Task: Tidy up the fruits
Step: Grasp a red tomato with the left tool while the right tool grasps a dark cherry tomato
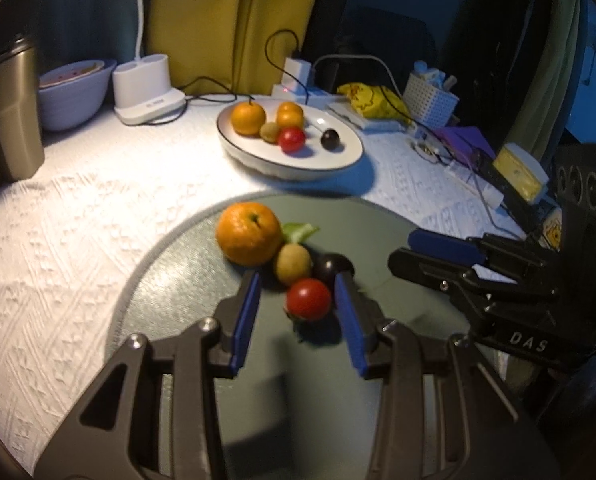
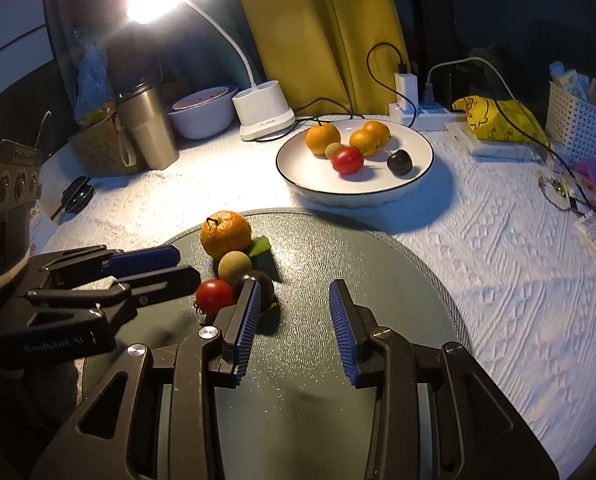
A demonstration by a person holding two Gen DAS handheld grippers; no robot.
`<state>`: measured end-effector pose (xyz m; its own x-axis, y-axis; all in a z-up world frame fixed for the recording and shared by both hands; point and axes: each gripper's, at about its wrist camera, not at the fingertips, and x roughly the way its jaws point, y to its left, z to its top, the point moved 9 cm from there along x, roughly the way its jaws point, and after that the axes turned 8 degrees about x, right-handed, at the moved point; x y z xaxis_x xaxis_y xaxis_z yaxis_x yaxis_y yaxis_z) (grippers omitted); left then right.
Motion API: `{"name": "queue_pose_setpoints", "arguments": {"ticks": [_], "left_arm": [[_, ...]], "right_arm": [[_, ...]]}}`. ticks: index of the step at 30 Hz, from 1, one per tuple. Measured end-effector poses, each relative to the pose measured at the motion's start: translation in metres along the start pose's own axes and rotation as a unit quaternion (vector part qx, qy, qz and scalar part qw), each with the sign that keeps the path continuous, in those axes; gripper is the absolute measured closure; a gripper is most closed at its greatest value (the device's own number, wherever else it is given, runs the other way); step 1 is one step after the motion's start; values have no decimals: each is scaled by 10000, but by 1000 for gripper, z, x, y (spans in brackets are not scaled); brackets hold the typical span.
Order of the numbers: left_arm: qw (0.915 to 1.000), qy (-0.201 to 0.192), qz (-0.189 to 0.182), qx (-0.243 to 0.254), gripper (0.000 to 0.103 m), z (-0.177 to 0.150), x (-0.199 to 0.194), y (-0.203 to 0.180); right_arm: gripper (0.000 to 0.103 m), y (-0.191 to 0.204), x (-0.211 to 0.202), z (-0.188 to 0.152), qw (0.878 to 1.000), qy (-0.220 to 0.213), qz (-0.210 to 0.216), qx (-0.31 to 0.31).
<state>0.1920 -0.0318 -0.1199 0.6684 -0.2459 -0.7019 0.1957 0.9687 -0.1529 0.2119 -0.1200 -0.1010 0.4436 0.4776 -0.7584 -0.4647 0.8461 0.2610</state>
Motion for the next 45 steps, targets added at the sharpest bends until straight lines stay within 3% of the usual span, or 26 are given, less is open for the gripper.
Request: {"name": "queue_pose_setpoints", "arguments": {"ticks": [13, 19, 43, 45], "left_arm": [[9992, 348, -10, 172, 63, -12, 22, -5], [9993, 269, -142, 213, 75, -10, 20, -4], [10000, -59, 47, 50, 75, -3, -6, 33], [9999, -67, 56, 54, 75, -2, -7, 33]], "right_arm": [[65, -1, 3, 0, 10000, 27, 15, 28], [65, 8, 11, 0, 9999, 110, 23, -21], [66, 40, 47, -16, 9972, 684, 144, -264], [73, 42, 47, -17, 9968, 715, 174, -298]]}}
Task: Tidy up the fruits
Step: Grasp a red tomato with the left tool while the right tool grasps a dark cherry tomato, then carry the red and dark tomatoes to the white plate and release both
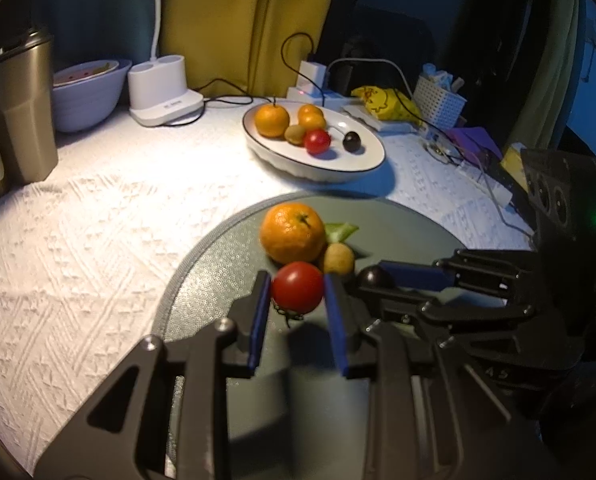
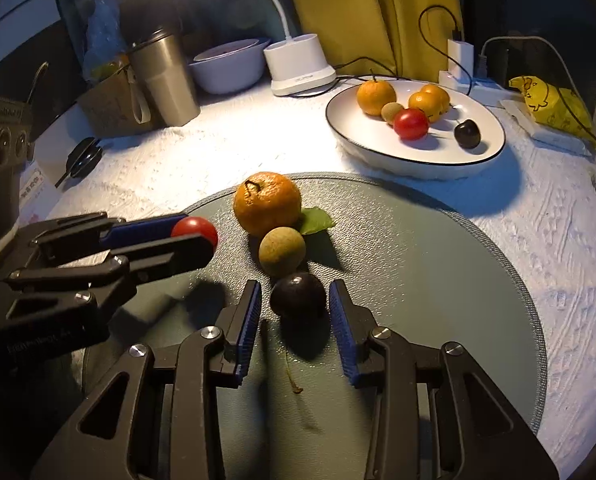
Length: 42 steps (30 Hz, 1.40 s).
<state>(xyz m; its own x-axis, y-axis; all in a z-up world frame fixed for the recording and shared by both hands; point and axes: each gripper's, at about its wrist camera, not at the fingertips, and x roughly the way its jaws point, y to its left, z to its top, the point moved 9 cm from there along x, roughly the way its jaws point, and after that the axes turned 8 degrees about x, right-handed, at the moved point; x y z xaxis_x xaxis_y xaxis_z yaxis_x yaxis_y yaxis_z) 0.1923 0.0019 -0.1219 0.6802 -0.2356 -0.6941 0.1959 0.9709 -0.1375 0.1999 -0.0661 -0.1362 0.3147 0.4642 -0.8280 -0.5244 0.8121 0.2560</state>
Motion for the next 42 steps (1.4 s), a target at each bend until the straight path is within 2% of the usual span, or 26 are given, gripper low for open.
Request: {"name": "queue_pose_setpoints", "arguments": {"ticks": [8, 20, 42], "left_arm": [[9999, -82, 34, 69, 75, 8, -4, -3], [9996, -180, 76, 206, 75, 28, -3, -9], [9992, -197, 132, 329, 75, 64, 17, -3]], "right_arm": [[73, 1, -7, 2, 9999, -108, 34, -54], [73, -18, -26, 18, 9992, -396, -10, 90], [73, -49, -26, 58, 9977, -628, -38, 252]]}}
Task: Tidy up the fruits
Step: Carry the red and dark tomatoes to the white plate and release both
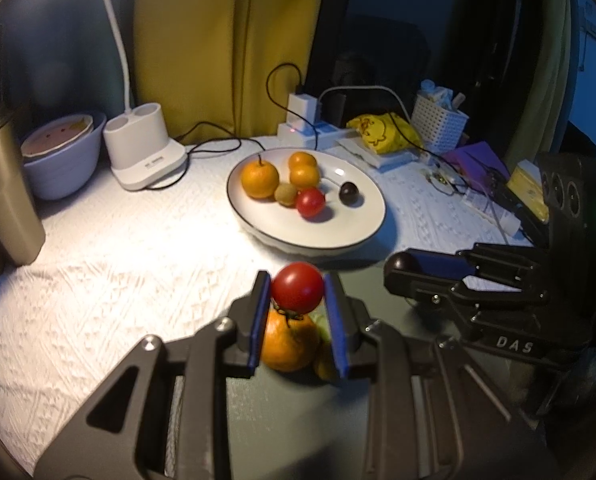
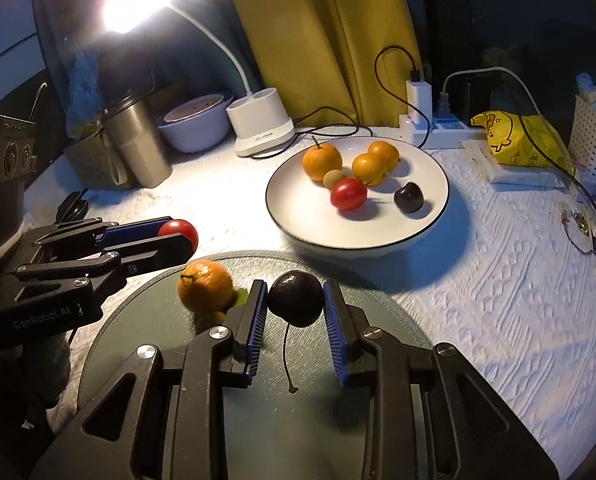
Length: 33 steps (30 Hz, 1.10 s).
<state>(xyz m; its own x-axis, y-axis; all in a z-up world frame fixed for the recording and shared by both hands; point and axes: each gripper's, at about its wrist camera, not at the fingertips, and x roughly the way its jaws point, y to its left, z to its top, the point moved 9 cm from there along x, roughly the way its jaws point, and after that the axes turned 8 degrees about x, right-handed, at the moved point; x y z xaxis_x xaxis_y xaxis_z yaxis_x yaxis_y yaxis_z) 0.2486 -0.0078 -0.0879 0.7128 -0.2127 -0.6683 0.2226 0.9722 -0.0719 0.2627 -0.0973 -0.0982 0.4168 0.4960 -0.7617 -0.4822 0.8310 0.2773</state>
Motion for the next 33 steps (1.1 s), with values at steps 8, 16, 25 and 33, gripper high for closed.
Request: {"name": "queue_pose_setpoints", "arguments": {"ticks": [8, 16, 25, 33], "left_arm": [[10000, 12, 5, 57, 75, 15, 15, 7], [10000, 48, -32, 81, 75, 27, 34, 12], [9998, 149, -157, 7, 75, 35, 59, 17], [9993, 275, -251, -87, 75, 39, 78, 24]], "right_arm": [[73, -12, 7, 15, 10000, -49, -44, 42], [73, -26, 16, 29, 9999, -77, -102, 88], [73, -41, 32, 41, 9998, -52, -165, 125], [73, -47, 49, 50, 9998, -15, -157, 103]]}}
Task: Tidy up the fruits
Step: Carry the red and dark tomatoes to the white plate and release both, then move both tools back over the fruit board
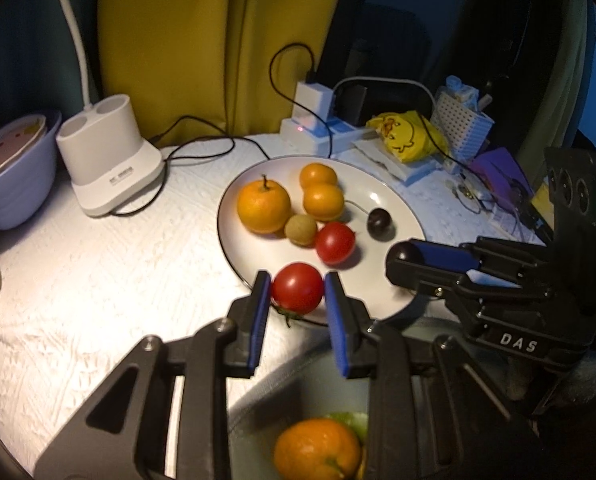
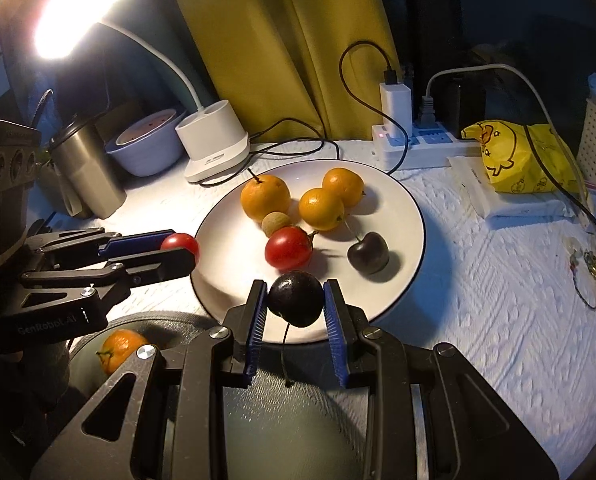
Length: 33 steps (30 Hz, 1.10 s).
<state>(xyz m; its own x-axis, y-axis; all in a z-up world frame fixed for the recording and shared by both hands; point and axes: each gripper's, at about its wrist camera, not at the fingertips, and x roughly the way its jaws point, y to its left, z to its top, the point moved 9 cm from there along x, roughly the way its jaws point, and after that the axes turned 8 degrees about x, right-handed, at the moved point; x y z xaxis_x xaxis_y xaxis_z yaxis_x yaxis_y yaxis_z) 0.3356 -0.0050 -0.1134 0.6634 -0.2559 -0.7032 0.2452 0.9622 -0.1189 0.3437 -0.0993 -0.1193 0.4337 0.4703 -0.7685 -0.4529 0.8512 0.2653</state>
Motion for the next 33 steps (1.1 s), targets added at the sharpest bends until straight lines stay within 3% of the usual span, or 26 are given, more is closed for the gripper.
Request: {"name": "queue_pose_setpoints", "arguments": {"ticks": [13, 24, 33], "left_arm": [[9999, 63, -55, -59, 74, 1, 10, 3], [9997, -224, -8, -60, 72, 5, -20, -1], [9991, -411, 27, -103, 63, -4, -50, -2]], "right_arm": [[72, -6, 13, -3, 9998, 134, -121, -2], [72, 8, -3, -3, 9998, 19, -148, -99], [72, 24, -22, -8, 9996, -56, -158, -214]]}}
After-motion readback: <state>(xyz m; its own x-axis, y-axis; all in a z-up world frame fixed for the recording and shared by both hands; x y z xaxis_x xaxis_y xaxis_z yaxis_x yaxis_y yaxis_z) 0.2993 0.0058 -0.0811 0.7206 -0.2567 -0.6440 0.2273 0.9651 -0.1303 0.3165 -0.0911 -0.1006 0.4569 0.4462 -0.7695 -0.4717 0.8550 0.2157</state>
